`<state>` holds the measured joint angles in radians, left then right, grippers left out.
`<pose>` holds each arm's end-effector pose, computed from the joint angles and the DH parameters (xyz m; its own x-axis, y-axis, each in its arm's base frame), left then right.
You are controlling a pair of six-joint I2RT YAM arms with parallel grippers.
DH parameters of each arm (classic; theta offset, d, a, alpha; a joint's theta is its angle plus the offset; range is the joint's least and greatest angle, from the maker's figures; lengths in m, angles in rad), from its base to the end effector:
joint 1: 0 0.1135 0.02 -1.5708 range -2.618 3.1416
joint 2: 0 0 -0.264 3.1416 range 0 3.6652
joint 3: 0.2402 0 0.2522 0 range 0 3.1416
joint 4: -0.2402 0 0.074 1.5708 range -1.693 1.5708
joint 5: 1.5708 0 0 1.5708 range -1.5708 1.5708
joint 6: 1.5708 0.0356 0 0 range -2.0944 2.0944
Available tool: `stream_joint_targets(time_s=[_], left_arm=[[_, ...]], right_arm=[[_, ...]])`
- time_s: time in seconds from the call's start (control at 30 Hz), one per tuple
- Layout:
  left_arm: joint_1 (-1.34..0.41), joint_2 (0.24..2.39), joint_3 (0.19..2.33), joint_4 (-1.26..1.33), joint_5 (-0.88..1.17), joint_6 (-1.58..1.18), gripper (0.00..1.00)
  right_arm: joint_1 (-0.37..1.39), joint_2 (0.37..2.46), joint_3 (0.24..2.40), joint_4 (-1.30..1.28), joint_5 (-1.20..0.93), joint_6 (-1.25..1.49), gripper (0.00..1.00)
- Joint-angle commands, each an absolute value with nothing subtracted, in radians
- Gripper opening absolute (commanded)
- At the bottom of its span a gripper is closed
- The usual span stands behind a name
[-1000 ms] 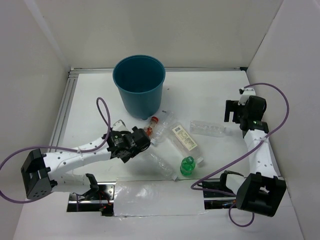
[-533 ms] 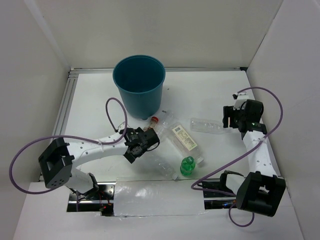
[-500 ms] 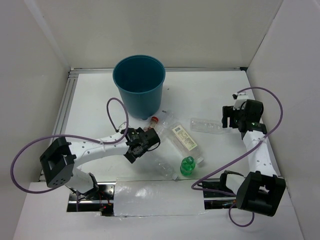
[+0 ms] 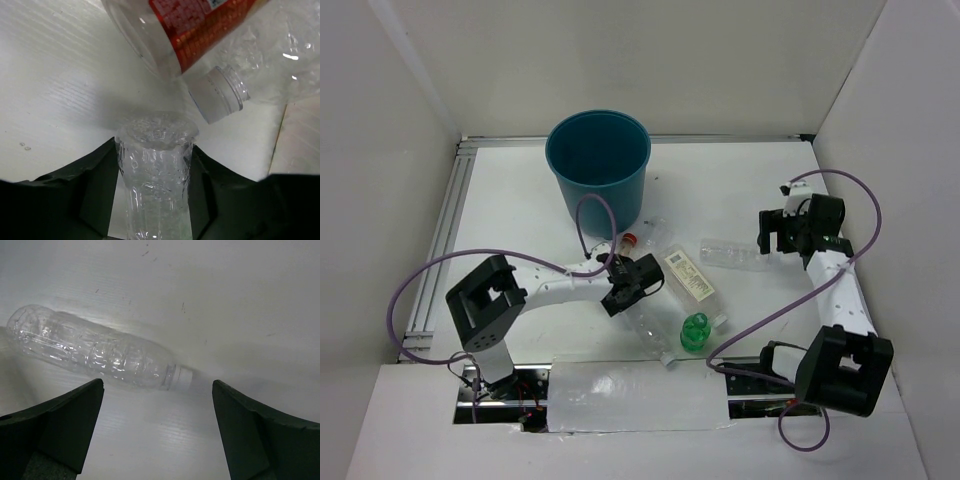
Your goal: Put the plastic bottles in the bin
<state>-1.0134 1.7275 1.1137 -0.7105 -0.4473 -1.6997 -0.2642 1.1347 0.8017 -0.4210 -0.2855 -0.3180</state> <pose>0.1833 -0.2650 0.1793 -0.6375 -0.6676 -0.3846 -0.5999 0.7433 -0.2959 0.2328 -0.0526 0.2554 -0.6441 -0.1366 -0.7527 -0.1568 0.9866 -0.0448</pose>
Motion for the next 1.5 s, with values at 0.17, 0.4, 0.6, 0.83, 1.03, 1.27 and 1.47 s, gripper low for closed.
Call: stream_joint_targets(time_s=[0.17,0.4,0.6,0.83,1.03,1.27,1.47], left_arm=[[-1.110,1.577,1.207,-0.782,-0.503,-1.459,0.00],[-1.103,1.362,1.500,-0.617,-0.666,-0.853,0.00],[-0.818,1.382,1.681,-0.232,-0.709,-0.510,0.00],[-0.635,1.546,1.753,0.258,-0.784,-0.250,0.00],[-0.519,1.624,1.795,0.152,-0.834,-0.433,0.00],[-0.497,1.721,1.746,0.181,-0.881,-0.288,0.57],[-0.547,1.657,1.725,0.162,-0.798,-0.160,0.99]], right_arm=[[-0.265,1.230,0.943,-0.474,-0.423,-0.400,0.87],[-0.265,1.284,1.003,-0.485,-0.523,-0.434,0.27],[-0.265,1.362,1.072,-0.584,-0.700,-0.630,1.00],[-0.265,1.387,1.109,-0.687,-0.772,-0.798,1.00],[-0.265,1.387,1.074,-0.674,-0.772,-0.807,0.76],[-0.265,1.376,1.048,-0.763,-0.830,-0.995,1.00],[-0.244,1.445,1.023,-0.896,-0.754,-1.455,1.00]])
